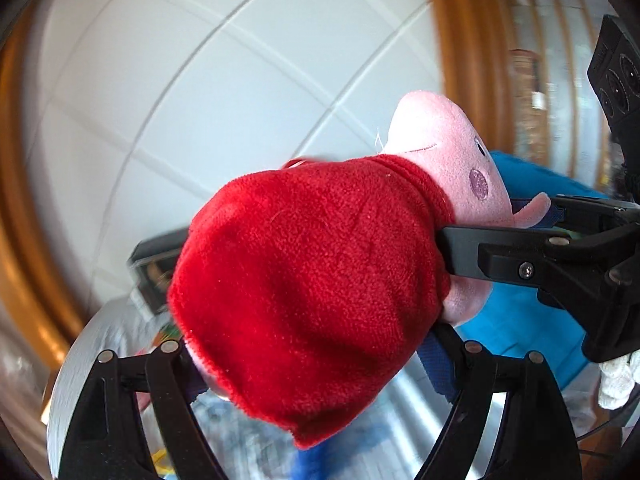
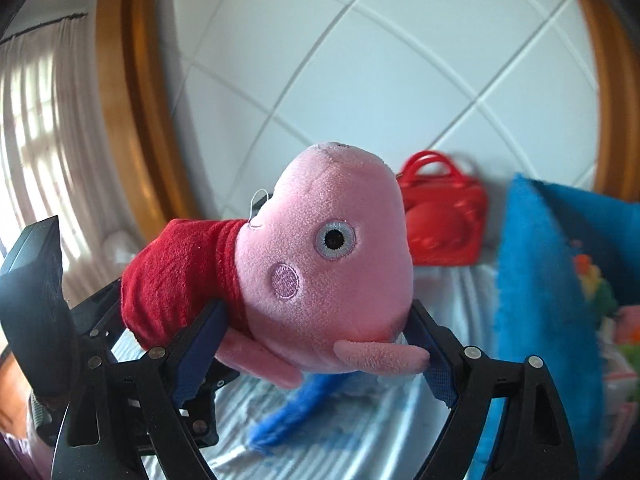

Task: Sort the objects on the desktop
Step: 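Carry the Peppa plush into the blue crate and open the right tool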

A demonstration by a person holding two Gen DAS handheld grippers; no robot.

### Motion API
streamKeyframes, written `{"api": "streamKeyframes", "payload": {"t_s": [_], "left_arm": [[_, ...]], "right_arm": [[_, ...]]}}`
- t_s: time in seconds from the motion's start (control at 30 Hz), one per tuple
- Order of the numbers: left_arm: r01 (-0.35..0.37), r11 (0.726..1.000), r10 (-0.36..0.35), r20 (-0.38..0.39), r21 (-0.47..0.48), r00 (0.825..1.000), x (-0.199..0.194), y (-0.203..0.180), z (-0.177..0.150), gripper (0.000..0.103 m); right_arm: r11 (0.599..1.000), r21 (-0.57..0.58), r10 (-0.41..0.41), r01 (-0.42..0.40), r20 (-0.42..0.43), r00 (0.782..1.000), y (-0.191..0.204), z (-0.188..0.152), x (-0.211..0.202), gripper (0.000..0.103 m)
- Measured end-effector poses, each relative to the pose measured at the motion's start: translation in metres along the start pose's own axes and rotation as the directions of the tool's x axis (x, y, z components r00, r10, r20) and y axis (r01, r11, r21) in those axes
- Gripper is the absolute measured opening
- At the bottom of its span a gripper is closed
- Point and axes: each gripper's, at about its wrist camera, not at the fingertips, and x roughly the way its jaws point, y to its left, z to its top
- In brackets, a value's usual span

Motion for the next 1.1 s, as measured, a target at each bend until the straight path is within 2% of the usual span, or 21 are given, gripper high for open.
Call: {"api": "streamKeyframes", "payload": {"t_s": [0.1, 0.27, 0.53, 0.63, 0.73, 0.87, 1.0, 1.1], "left_arm": [[0.063, 0.997, -0.065, 0.033, 0.050, 0.997, 0.005, -0.051, 0.026, 0.084], [0.156, 0.981, -0.161, 0.037, 0.113, 0.986, 0.026, -0.131, 0.063, 0.084], [0.249, 0.949, -0.249, -0.026, 0.192, 0.968, 0.064, -0.244, 0.108, 0.085], [0.286, 0.937, -0.275, -0.083, 0.201, 0.958, 0.078, -0.283, 0.118, 0.085], [0.302, 0.931, -0.276, -0.145, 0.205, 0.950, 0.094, -0.311, 0.122, 0.085], [0.275, 0.938, -0.230, -0.214, 0.213, 0.949, 0.116, -0.332, 0.117, 0.086], [0.262, 0.943, -0.202, -0.274, 0.204, 0.940, 0.140, -0.357, 0.119, 0.086], [0.205, 0.952, -0.153, -0.227, 0.228, 0.962, 0.133, -0.359, 0.123, 0.086]], "right_arm": [[0.998, 0.026, -0.062, 0.061, 0.034, 0.998, -0.036, 0.003, -0.034, 0.088], [0.984, 0.088, -0.162, 0.156, 0.073, 0.984, -0.105, 0.004, -0.089, 0.089], [0.950, 0.192, -0.266, 0.245, 0.098, 0.959, -0.212, -0.006, -0.156, 0.089], [0.935, 0.239, -0.288, 0.262, 0.078, 0.955, -0.252, -0.014, -0.168, 0.089], [0.920, 0.281, -0.300, 0.274, 0.053, 0.952, -0.281, -0.018, -0.171, 0.090], [0.904, 0.326, -0.300, 0.276, 0.028, 0.953, -0.312, -0.036, -0.177, 0.092], [0.886, 0.354, -0.320, 0.298, 0.003, 0.948, -0.333, -0.047, -0.187, 0.096], [0.876, 0.372, -0.327, 0.308, -0.011, 0.945, -0.340, -0.054, -0.189, 0.101]]}}
